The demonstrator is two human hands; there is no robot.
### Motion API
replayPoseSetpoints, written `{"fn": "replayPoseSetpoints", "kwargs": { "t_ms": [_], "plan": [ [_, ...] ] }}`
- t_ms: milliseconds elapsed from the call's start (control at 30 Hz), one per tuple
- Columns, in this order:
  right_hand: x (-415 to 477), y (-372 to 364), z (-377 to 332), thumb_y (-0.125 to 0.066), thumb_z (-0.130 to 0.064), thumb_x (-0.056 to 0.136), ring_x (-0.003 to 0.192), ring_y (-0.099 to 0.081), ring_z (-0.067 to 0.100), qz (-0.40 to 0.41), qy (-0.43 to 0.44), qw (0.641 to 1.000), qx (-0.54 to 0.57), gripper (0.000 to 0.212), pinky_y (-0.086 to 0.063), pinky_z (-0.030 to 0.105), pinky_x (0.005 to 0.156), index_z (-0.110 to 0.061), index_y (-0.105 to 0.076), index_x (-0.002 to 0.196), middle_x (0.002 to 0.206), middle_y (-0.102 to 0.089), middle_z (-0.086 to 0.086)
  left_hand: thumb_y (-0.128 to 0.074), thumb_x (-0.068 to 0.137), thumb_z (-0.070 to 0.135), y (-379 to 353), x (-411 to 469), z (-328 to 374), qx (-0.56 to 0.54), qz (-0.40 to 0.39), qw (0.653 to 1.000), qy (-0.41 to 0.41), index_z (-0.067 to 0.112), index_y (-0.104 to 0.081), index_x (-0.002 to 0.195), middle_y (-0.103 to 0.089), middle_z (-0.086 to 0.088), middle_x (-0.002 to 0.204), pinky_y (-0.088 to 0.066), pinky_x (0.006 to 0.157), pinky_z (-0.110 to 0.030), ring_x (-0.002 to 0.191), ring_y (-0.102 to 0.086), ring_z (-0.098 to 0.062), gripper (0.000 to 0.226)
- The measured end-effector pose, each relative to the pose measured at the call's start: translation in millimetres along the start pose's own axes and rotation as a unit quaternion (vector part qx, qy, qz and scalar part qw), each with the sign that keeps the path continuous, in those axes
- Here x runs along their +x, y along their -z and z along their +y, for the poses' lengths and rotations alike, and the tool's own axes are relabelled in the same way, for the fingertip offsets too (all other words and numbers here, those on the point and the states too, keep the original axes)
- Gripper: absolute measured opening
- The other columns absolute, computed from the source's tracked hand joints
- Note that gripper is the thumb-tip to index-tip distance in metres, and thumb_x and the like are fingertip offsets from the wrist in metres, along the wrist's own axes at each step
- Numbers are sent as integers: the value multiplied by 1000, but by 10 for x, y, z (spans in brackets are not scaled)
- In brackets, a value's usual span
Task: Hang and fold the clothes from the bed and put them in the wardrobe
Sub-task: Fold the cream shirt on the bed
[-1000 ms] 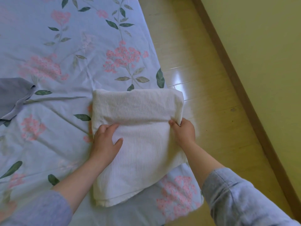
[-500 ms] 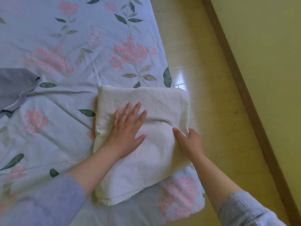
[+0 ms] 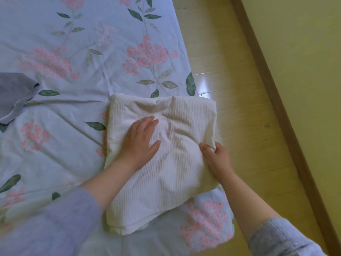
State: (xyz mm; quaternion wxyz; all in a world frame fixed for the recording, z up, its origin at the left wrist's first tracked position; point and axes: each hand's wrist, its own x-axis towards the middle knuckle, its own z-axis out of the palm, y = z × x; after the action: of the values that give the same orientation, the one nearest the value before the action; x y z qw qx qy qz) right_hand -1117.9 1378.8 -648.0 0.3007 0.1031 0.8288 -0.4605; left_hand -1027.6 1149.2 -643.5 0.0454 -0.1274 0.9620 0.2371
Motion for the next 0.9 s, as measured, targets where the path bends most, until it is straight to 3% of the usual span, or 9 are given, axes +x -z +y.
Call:
{"fn": "replayPoseSetpoints", "kwargs": {
  "t_ms": [67,200,300,367,400,467,567,733,900],
  "plan": [
    [3,68,-16,-68,-34,88,90,-66,14,-23,-34,999,23,11,-52,28,74,-26,-66,95,96,-71,-4,-53,86,42,134,-221,-153,-31,64,997,34,7,-53,132,-50,-11,134,-28,110,-37,127,-43,-30,57],
    [-40,140,-60,-72,-40,85,98,-68,21,-50,-54,997,34,35,-54,41,90,-17,-68,110,106,-72,0,-75,79,34,164,-566,-431,-64,38,981,180,8,-51,131,-39,-11,134,-29,109,-37,124,-41,-32,63],
    [-106,71,-115,-71,-35,86,95,-66,19,-25,-46,998,43,21,-54,37,85,-23,-67,102,104,-71,-1,-83,73,30,163,-647,-504,-161,10,955,248,14,-44,136,-28,-7,134,-29,109,-25,120,-42,-22,75],
    [-149,17,-179,-69,-32,87,92,-65,15,-6,-30,998,47,10,-52,33,77,-28,-64,95,100,-70,-4,-83,71,34,212,-621,-531,-191,14,944,269,20,-40,138,-25,-7,136,-29,109,-26,119,-41,-21,81],
    [-168,-1,-218,-69,-31,87,91,-65,14,0,-19,999,46,9,-51,31,74,-29,-63,94,99,-70,-5,-82,71,42,229,-608,-522,-157,6,954,256,25,-36,142,-19,-8,144,-26,113,-31,129,-34,-25,86],
    [-204,-5,-299,-69,-29,87,87,-65,12,8,3,999,41,8,-49,26,67,-30,-63,93,96,-70,-6,-66,73,65,204,-581,-396,-22,-14,990,136,38,-18,151,6,-1,160,-6,118,-42,148,0,-24,96],
    [-260,19,-372,-68,-28,87,81,-66,6,16,26,999,42,6,-47,21,60,-32,-64,90,89,-70,-11,-37,71,82,61,-439,-29,46,-39,998,-20,42,9,151,29,8,158,12,117,-49,145,28,-20,100],
    [-427,-133,-421,-66,-22,89,77,-68,2,9,79,996,30,7,-51,17,62,-28,-67,88,80,-73,-14,-49,61,89,-121,-263,36,134,-193,972,24,31,19,151,35,1,156,13,114,-59,141,35,-27,126],
    [-538,-300,-704,-65,-17,88,81,-68,12,2,150,989,14,25,-55,33,72,-41,-67,80,86,-72,-3,-62,65,77,-56,-166,9,80,-222,972,1,23,9,154,23,1,160,7,117,-55,146,25,-24,126]
  ]
}}
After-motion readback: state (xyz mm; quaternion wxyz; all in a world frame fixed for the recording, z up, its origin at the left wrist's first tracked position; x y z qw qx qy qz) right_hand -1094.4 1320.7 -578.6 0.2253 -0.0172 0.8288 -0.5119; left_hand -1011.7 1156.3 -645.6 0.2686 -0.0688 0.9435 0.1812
